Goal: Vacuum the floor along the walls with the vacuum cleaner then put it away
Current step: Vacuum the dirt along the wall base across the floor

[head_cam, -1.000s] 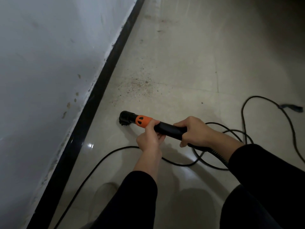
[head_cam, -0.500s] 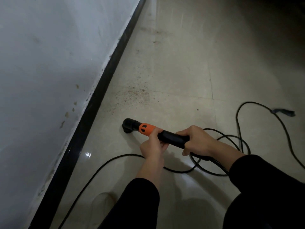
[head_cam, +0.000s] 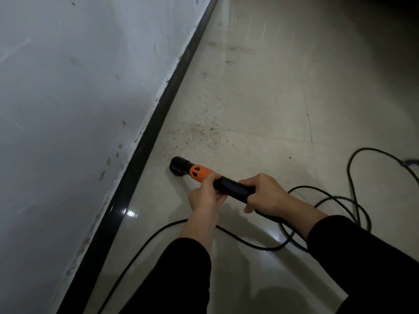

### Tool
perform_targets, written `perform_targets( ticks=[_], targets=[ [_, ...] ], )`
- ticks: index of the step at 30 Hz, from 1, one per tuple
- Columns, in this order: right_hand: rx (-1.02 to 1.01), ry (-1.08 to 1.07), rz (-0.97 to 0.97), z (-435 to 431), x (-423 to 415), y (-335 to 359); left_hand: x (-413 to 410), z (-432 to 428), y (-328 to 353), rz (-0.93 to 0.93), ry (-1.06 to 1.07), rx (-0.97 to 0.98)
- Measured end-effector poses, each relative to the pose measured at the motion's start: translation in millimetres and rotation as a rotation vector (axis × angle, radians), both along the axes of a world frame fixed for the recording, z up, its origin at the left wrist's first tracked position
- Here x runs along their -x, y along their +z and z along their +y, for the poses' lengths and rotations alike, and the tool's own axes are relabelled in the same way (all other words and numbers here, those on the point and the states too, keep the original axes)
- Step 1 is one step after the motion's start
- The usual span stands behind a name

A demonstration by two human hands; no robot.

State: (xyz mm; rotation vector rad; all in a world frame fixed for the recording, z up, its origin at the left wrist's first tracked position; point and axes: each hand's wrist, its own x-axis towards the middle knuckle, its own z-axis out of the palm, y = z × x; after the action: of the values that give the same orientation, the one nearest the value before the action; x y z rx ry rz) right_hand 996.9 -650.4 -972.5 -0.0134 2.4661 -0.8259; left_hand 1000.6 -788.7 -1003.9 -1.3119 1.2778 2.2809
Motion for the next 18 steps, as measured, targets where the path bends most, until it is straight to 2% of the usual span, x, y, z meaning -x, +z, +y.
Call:
perform_targets(
  ticks=[18],
  targets=[
    [0.082, 0.046, 0.008, -42.0, 22.7, -23.0, 16.2, -48.1, -16.1, 0.041, 0.016, 0.064]
  ],
)
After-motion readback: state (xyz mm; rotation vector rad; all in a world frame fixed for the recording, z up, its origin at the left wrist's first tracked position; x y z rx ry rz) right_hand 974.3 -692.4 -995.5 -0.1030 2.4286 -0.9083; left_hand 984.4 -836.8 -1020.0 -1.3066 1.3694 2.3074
